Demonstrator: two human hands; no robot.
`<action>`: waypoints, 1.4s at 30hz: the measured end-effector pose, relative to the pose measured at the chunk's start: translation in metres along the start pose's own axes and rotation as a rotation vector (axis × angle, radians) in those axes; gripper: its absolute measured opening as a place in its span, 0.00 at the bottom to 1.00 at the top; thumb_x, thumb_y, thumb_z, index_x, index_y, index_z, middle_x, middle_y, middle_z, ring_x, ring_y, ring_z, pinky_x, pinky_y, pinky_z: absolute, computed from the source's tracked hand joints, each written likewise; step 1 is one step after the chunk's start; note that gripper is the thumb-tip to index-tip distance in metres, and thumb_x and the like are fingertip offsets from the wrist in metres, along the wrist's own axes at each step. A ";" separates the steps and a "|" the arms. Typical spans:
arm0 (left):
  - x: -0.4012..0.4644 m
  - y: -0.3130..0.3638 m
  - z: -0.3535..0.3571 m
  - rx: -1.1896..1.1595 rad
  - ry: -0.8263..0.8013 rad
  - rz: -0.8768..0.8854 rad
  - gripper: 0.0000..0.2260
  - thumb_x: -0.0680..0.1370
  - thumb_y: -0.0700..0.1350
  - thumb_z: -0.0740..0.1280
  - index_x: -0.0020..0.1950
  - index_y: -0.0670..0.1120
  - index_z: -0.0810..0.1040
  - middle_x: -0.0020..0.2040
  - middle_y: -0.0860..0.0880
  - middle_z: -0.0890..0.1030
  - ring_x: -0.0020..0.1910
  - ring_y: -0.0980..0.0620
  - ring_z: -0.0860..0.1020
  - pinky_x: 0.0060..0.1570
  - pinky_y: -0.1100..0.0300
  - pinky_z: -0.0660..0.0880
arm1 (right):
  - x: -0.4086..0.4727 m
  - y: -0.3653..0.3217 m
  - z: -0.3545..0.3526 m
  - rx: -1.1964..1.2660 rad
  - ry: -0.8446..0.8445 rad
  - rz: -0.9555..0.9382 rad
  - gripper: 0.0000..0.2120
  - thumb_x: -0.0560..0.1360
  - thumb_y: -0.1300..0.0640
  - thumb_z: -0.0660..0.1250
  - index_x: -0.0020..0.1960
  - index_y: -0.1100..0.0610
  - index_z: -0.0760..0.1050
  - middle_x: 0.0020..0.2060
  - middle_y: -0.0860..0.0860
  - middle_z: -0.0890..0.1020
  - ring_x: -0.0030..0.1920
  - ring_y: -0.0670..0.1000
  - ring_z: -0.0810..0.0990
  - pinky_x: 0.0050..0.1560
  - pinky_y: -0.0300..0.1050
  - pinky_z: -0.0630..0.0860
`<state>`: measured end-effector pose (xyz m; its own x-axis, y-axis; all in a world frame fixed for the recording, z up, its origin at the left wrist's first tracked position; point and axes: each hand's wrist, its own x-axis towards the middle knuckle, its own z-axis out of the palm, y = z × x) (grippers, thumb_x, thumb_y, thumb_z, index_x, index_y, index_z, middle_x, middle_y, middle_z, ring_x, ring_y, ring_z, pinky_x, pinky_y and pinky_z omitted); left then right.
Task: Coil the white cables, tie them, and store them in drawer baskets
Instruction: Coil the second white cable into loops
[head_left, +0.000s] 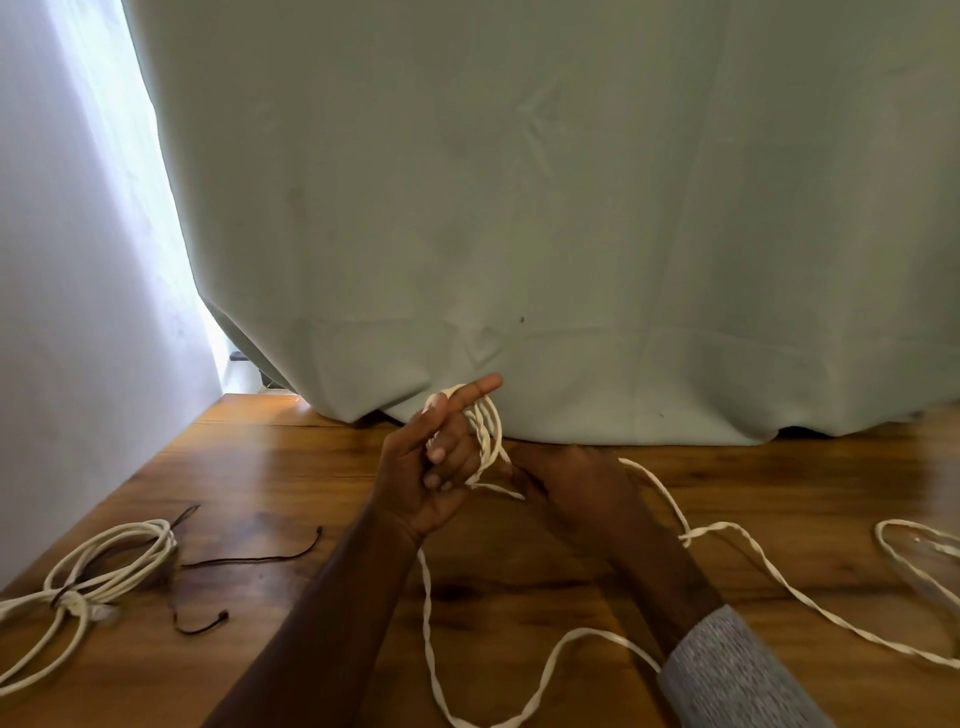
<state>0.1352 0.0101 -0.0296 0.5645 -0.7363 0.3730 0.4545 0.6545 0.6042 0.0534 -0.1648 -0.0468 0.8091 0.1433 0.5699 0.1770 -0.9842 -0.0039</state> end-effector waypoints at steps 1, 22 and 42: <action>0.001 0.000 0.001 0.006 0.060 0.031 0.24 0.83 0.47 0.55 0.72 0.32 0.68 0.25 0.53 0.73 0.18 0.59 0.66 0.21 0.67 0.62 | 0.000 -0.002 0.001 0.013 -0.026 -0.006 0.11 0.80 0.42 0.61 0.57 0.44 0.78 0.44 0.48 0.85 0.42 0.52 0.83 0.38 0.42 0.71; 0.014 -0.027 0.001 0.946 0.504 0.323 0.13 0.85 0.42 0.59 0.70 0.48 0.70 0.35 0.46 0.82 0.36 0.53 0.83 0.35 0.61 0.78 | 0.000 -0.021 -0.015 0.220 -0.085 -0.036 0.10 0.78 0.50 0.66 0.57 0.48 0.81 0.43 0.46 0.85 0.38 0.46 0.80 0.39 0.42 0.77; 0.018 -0.019 -0.034 0.962 0.782 0.392 0.14 0.84 0.45 0.61 0.56 0.34 0.75 0.28 0.50 0.69 0.23 0.57 0.68 0.21 0.61 0.66 | -0.015 0.026 -0.015 0.493 -0.242 0.252 0.09 0.79 0.55 0.68 0.56 0.44 0.77 0.43 0.42 0.82 0.43 0.41 0.80 0.45 0.49 0.80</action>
<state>0.1602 -0.0099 -0.0575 0.9442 -0.0170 0.3289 -0.3208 0.1775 0.9304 0.0376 -0.1937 -0.0428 0.9541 -0.0112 0.2994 0.1558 -0.8349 -0.5279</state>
